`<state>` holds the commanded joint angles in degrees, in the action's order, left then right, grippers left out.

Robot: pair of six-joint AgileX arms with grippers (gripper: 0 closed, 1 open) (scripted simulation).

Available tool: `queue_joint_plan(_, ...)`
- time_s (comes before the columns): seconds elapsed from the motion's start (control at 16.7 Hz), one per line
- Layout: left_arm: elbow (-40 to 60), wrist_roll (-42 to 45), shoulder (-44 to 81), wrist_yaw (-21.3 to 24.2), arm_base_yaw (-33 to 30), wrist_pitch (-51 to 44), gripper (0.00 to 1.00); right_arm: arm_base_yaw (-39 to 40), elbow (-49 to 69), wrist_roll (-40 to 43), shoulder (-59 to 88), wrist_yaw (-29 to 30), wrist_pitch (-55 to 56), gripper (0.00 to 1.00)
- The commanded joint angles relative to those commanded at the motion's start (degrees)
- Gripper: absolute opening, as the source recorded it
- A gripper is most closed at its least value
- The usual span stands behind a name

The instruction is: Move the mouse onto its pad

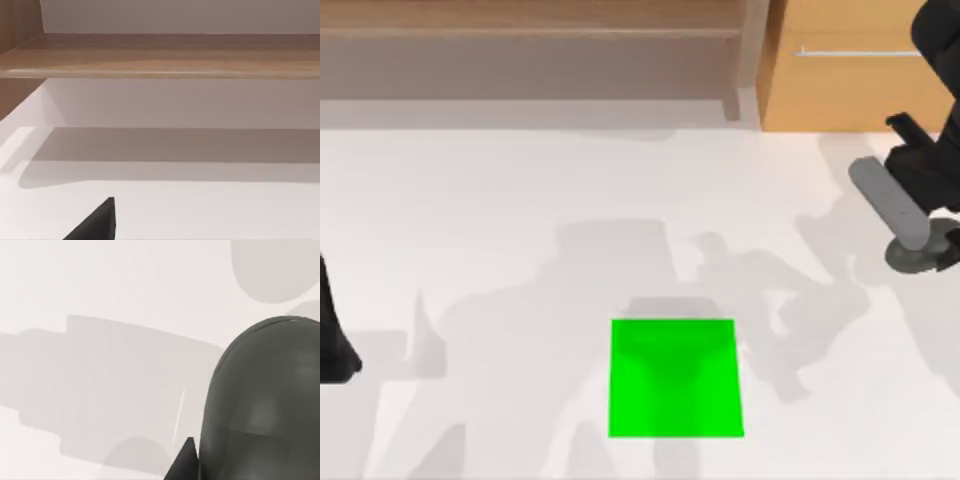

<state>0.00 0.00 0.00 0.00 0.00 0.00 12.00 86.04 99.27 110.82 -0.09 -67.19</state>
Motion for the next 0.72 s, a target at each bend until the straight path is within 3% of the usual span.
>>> queue_joint_plan(0.36,0.0,0.0,0.0,0.0,0.0,0.0,1.00,27.2,8.3,23.4,7.7,0.0,-0.3,0.00)
queue_joint_plan(0.54,0.0,0.0,0.0,0.0,0.0,0.0,1.00,34.3,10.7,30.3,9.6,0.2,0.0,0.00)
queue_joint_plan(0.72,0.0,0.0,0.0,0.0,0.0,0.0,1.00,36.0,11.3,31.9,10.0,0.3,0.2,0.00)
